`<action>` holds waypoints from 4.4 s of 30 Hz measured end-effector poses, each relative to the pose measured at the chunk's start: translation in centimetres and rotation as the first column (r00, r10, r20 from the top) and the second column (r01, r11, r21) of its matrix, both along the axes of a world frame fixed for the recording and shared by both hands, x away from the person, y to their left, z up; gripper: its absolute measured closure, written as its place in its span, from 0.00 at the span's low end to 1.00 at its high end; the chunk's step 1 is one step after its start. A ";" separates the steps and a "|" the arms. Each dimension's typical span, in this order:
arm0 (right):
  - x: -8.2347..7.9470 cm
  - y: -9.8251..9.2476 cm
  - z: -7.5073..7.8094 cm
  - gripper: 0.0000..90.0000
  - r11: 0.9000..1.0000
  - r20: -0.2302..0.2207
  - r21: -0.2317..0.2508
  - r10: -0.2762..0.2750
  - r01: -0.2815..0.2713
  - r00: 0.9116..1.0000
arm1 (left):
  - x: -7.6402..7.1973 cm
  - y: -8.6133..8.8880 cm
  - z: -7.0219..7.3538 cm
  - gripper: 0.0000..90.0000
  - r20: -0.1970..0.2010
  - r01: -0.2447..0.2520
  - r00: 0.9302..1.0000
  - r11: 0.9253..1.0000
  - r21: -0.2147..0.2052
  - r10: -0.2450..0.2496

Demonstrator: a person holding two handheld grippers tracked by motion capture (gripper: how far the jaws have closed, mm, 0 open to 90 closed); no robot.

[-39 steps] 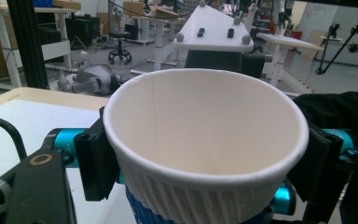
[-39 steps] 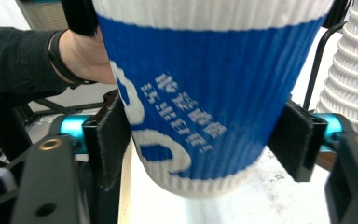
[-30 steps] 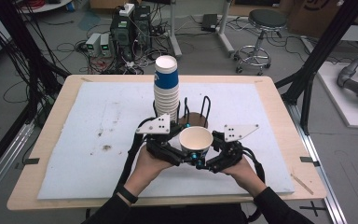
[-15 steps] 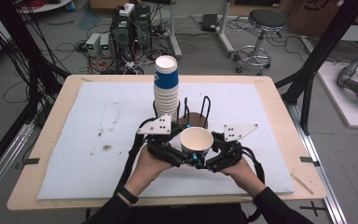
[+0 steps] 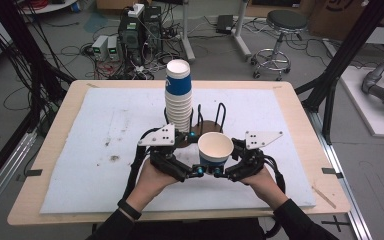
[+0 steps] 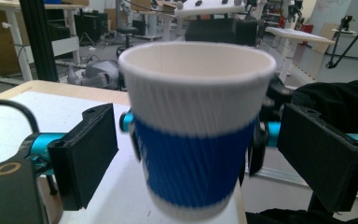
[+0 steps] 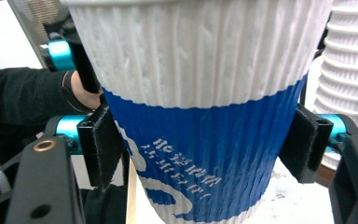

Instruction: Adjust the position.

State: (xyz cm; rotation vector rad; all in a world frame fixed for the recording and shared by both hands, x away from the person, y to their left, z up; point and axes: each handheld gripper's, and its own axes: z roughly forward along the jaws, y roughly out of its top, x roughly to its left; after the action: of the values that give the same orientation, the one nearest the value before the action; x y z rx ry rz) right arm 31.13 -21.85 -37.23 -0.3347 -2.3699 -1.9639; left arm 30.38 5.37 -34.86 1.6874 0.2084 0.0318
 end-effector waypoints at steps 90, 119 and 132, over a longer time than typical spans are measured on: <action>-1.1 0.5 0.9 0.19 0.998 0.011 0.067 0.003 -0.004 1.000 | -0.5 -2.8 -3.9 0.30 -0.037 0.055 0.998 0.997 0.060 -0.053; -0.3 -2.3 1.4 0.24 0.991 0.058 0.065 -0.123 0.119 0.991 | -0.3 1.4 -2.7 0.16 0.024 -0.123 0.992 0.988 0.097 0.121; 0.0 -3.7 1.4 0.24 0.983 0.068 0.055 -0.180 0.176 0.981 | -0.4 7.0 -2.8 0.16 0.038 -0.258 0.966 0.961 0.102 0.255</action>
State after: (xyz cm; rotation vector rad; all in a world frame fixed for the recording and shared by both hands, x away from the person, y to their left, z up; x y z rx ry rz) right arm 31.14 -25.54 -35.79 -0.4977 -2.4077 -2.1415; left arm 29.93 12.33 -37.64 1.7553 0.4129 0.2617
